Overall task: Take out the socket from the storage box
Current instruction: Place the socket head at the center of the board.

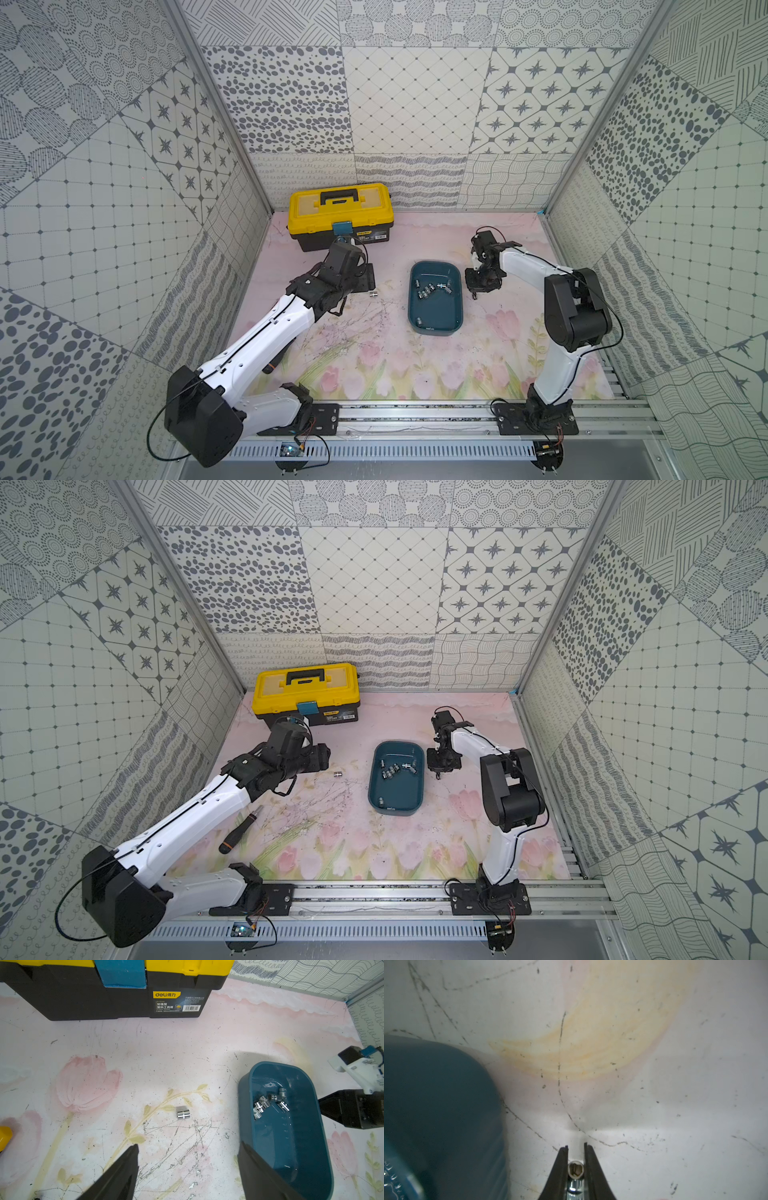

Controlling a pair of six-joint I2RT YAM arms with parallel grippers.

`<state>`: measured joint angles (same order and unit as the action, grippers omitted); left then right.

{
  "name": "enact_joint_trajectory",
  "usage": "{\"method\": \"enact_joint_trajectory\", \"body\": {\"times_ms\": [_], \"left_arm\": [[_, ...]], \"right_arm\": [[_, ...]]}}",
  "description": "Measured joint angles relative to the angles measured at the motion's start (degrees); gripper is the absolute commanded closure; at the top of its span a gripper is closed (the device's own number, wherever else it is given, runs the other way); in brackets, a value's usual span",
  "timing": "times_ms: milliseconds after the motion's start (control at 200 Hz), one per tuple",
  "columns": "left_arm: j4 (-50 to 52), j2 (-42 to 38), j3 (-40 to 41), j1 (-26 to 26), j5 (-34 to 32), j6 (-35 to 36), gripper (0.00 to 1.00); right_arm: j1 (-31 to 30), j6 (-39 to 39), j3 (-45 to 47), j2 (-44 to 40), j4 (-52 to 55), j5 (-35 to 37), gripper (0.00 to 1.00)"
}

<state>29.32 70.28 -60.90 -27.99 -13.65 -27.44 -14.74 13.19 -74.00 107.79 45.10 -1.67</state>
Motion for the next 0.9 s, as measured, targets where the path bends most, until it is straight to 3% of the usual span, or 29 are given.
{"method": "enact_joint_trajectory", "body": {"times_ms": [230, 665, 901], "left_arm": [[0.00, 0.02, 0.00, 0.00, 0.00, 0.00, 0.20], [0.00, 0.00, 0.00, 0.00, 0.02, -0.02, 0.21], [0.00, -0.13, -0.15, 0.00, 0.22, -0.02, 0.21]], "right_arm": [[0.04, -0.13, 0.00, 1.42, -0.79, 0.24, 0.92], [0.11, -0.20, 0.00, 1.68, -1.20, 0.48, 0.68], [0.35, -0.37, 0.00, 1.33, -0.72, 0.87, 0.66]]}}
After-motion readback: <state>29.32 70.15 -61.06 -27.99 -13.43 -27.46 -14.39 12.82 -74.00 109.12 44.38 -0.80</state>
